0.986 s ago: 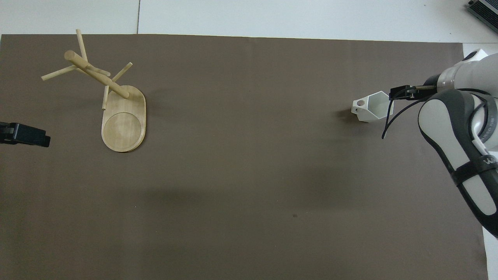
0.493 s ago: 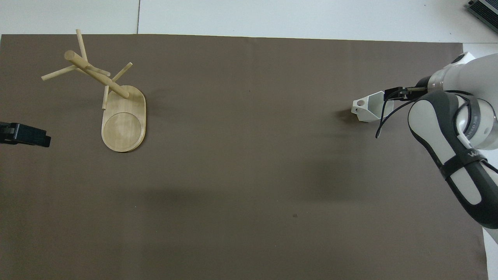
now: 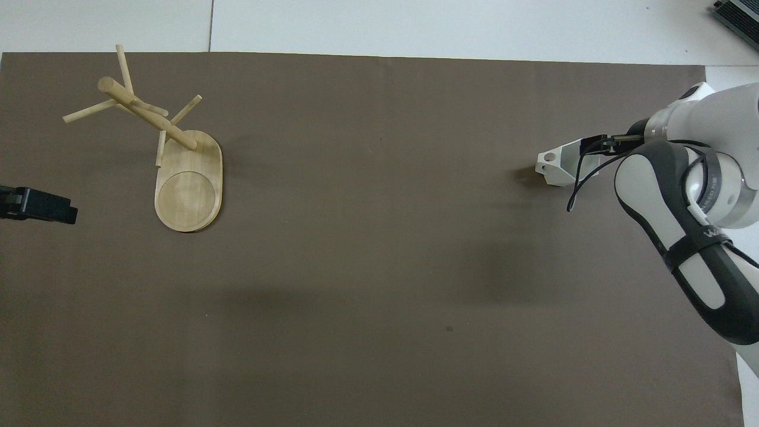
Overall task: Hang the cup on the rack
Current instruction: 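Close the right gripper on the white cup rim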
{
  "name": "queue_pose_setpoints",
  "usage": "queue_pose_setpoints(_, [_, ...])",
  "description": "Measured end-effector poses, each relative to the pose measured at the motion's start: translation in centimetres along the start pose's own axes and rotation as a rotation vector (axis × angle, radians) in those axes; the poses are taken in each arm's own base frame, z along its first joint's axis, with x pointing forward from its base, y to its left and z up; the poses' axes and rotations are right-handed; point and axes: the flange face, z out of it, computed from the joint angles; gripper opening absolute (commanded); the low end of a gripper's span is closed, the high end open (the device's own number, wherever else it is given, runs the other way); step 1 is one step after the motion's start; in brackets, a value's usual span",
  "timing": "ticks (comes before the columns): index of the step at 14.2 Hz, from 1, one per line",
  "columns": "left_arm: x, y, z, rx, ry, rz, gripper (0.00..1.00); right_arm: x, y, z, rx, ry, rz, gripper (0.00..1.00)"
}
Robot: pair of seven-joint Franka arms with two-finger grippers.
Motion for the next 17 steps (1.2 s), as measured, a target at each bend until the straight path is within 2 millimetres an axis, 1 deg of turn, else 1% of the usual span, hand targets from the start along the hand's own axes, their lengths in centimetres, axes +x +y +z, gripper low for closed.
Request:
queue_pose_setpoints(2, [0.0, 0.0, 0.0, 0.000, 0.000, 0.000, 1.00, -0.2, -0.1, 0.3, 0.001, -0.006, -0.001, 0.96])
queue_pose_setpoints(3, [0.0, 0.0, 0.0, 0.000, 0.001, 0.000, 1.00, -0.3, -0.1, 0.4, 0.001, -0.009, -0.001, 0.92])
queue_pose_setpoints(5, [0.0, 0.0, 0.0, 0.000, 0.001, 0.000, 1.00, -0.4, -0.3, 0.7, 0.003, -0.015, -0.004, 0.80])
queue_pose_setpoints(7, [0.0, 0.0, 0.0, 0.000, 0.001, 0.001, 1.00, -0.6, -0.8, 0.9, 0.008, -0.021, -0.010, 0.62])
queue_pose_setpoints(8, [0.0, 0.1, 0.0, 0.000, 0.001, 0.001, 1.00, -0.6, -0.9, 1.0, 0.009, -0.023, -0.013, 0.57])
queue_pose_setpoints(10, [0.0, 0.1, 0.0, 0.000, 0.001, 0.001, 1.00, -0.7, -1.1, 1.1, 0.011, -0.025, -0.016, 0.40])
queue_pose_setpoints(12, [0.0, 0.1, 0.0, 0.000, 0.001, 0.001, 1.00, -0.7, -1.3, 1.1, 0.012, -0.025, -0.018, 0.32])
queue_pose_setpoints(14, [0.0, 0.1, 0.0, 0.000, 0.001, 0.001, 1.00, -0.7, -1.3, 1.1, 0.012, -0.025, -0.018, 0.28])
queue_pose_setpoints(16, [0.0, 0.1, 0.0, 0.000, -0.001, 0.001, 1.00, -0.6, -1.3, 1.1, 0.012, -0.024, -0.018, 0.17])
queue_pose_setpoints(17, [-0.1, 0.1, 0.0, 0.000, -0.001, 0.001, 1.00, -0.6, -1.3, 1.1, 0.012, -0.024, -0.018, 0.15])
